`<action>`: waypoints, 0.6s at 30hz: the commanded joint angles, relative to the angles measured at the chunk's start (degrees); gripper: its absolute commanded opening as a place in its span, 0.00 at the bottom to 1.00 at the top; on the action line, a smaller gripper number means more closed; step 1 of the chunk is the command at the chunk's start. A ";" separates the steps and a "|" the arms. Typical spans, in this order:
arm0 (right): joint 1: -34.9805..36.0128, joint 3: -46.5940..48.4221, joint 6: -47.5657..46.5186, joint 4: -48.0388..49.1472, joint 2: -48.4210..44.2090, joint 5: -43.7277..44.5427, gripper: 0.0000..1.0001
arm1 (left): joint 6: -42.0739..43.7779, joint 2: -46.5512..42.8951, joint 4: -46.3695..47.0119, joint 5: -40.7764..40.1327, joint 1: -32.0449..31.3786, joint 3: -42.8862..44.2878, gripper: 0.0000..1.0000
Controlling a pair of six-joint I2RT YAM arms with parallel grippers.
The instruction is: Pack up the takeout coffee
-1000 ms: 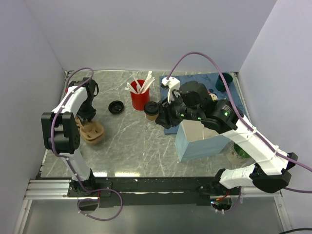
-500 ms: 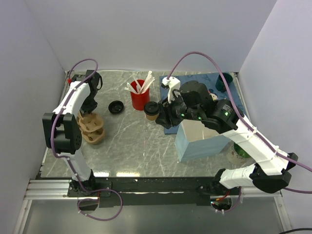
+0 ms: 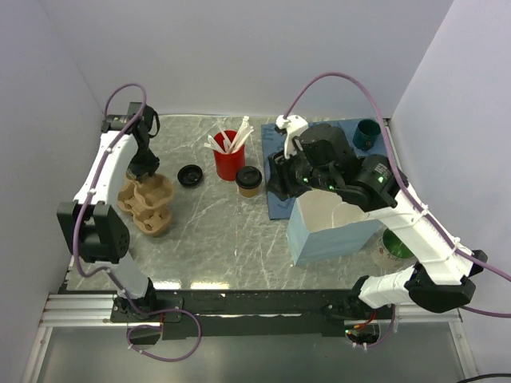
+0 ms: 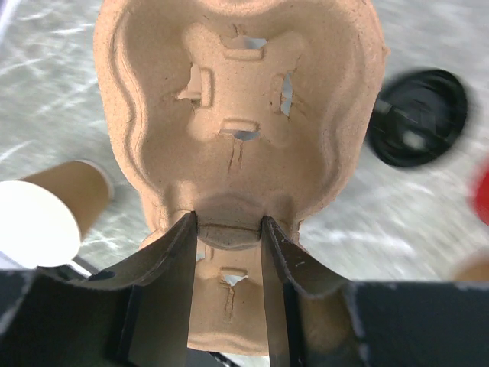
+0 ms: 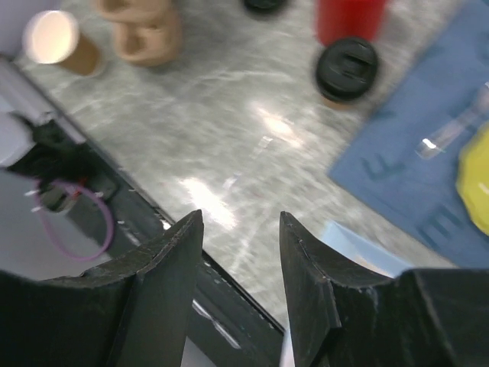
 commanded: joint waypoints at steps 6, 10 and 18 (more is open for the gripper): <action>-1.76 4.76 5.19 -18.52 -0.90 16.52 0.53 | 4.04 -11.89 2.55 18.50 -0.75 0.66 0.33; -1.76 0.28 6.86 -18.52 -2.84 14.24 0.53 | 3.16 -15.42 4.13 26.31 -1.10 -2.94 0.33; -1.68 -7.11 13.01 -18.61 -3.63 10.80 0.53 | 1.40 -19.55 5.97 33.18 -1.98 -3.13 0.34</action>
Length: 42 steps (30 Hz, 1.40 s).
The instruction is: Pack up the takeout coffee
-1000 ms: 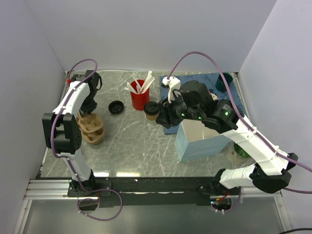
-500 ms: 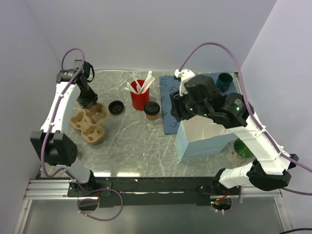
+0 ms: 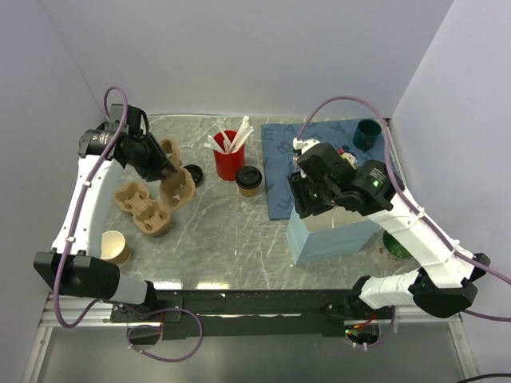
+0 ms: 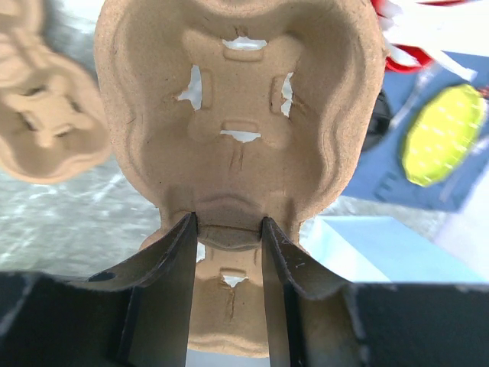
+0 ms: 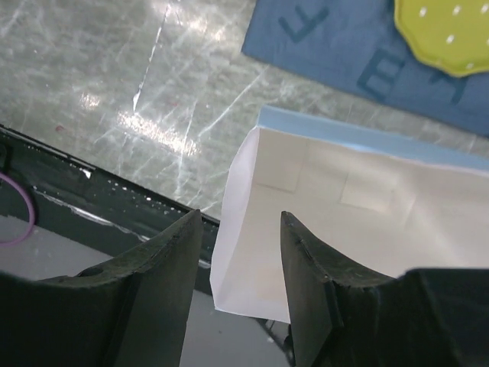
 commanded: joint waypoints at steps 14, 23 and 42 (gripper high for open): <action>1.48 -4.82 9.41 3.34 -1.93 -3.62 0.08 | -1.92 -5.73 -0.35 6.02 -0.26 2.52 0.34; 7.18 -0.86 17.93 6.50 0.88 -6.26 0.04 | -2.36 -6.53 -2.90 1.36 -0.26 8.23 0.34; 15.80 12.40 31.13 15.73 15.11 -5.99 0.26 | -0.08 -9.60 -4.13 7.16 -0.26 8.94 0.34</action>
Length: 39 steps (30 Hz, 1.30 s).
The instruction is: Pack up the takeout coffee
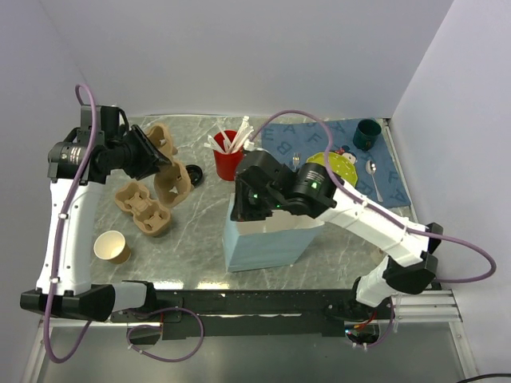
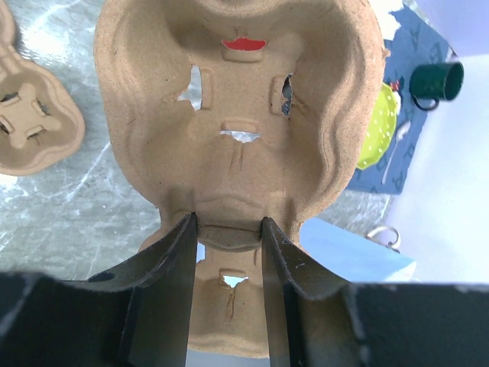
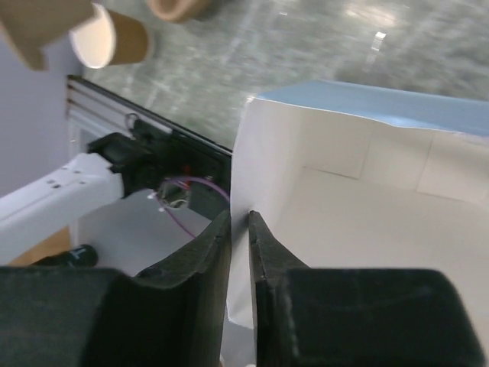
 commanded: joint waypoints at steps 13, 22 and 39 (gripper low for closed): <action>1.34 3.73 -13.05 9.85 -10.39 -4.45 0.44 | 5.14 0.81 0.63 12.87 -4.84 8.75 0.33; 1.34 -8.74 -25.09 15.99 -28.58 4.17 0.46 | 8.92 4.94 7.31 19.46 -17.74 20.87 0.32; 1.34 -27.20 -43.64 23.46 -44.59 -4.16 0.54 | 34.23 5.21 8.37 9.89 -34.56 18.52 0.27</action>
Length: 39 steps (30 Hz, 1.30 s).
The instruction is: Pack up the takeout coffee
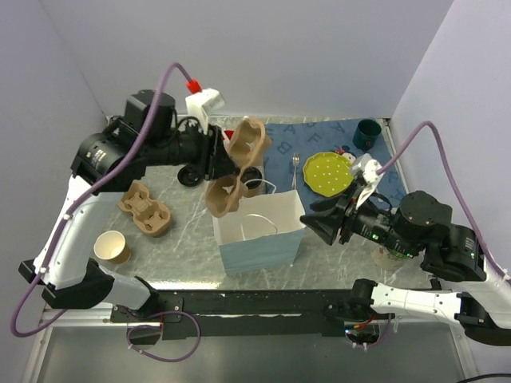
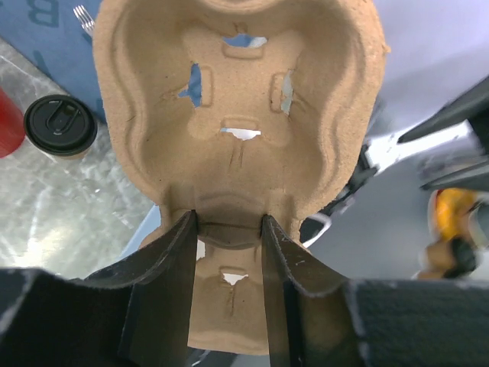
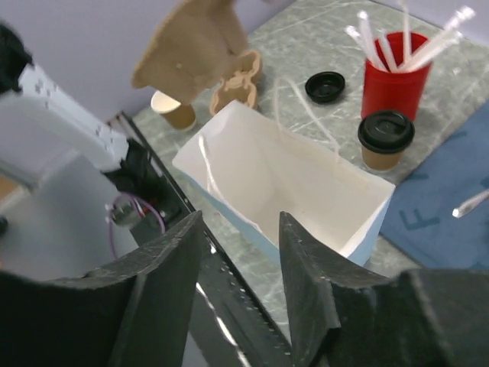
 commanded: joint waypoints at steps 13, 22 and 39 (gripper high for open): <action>-0.06 -8.05 -21.37 15.00 4.45 -20.73 0.64 | 17.21 -1.89 0.75 -0.31 -4.01 -4.03 0.25; -0.94 -6.82 -29.19 15.88 9.46 -24.60 0.70 | 15.98 -4.00 3.74 2.24 -4.98 -7.98 0.22; -0.94 -11.91 -32.99 18.42 6.92 -31.63 0.43 | 15.10 -7.25 12.35 5.23 -8.05 -19.05 0.24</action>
